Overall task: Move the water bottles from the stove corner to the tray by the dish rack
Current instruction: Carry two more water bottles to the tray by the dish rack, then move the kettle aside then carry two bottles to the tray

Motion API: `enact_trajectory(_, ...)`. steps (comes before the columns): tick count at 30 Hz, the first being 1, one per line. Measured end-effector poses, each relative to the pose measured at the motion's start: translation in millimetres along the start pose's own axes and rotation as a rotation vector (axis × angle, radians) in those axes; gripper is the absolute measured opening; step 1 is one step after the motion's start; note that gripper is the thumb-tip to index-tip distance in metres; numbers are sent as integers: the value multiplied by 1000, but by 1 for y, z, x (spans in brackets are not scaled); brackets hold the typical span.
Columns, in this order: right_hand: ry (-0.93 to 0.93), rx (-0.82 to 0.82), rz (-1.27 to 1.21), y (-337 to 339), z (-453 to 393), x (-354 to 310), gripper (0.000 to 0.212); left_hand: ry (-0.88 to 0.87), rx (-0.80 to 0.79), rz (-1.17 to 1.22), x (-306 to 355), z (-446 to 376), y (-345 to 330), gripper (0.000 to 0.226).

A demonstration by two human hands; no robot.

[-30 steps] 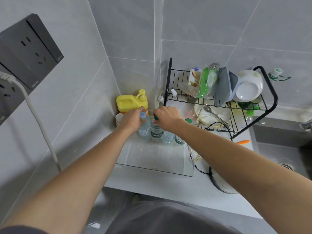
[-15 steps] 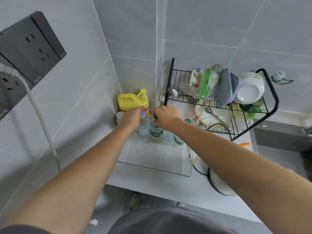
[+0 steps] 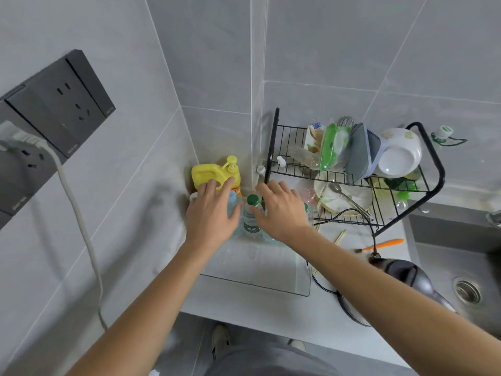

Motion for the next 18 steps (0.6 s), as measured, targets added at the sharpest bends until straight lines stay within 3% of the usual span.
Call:
enact_trajectory(9, -275, 119, 29, 45, 67, 86, 55, -298, 67, 37, 80, -20, 0, 58)
enact_trajectory(18, -778, 306, 62, 105, 199, 175, 58, -731, -37, 257, 230, -28, -13, 60)
Point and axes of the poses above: each hand's wrist, its own z-axis away from the middle knuckle, its own y-axis out of the back of the hand, x = y × z, the point moved 5 cm from there along -z, towards the middle knuckle, and after that the axes turned 14 degrees about -y, right-handed, at the moved point
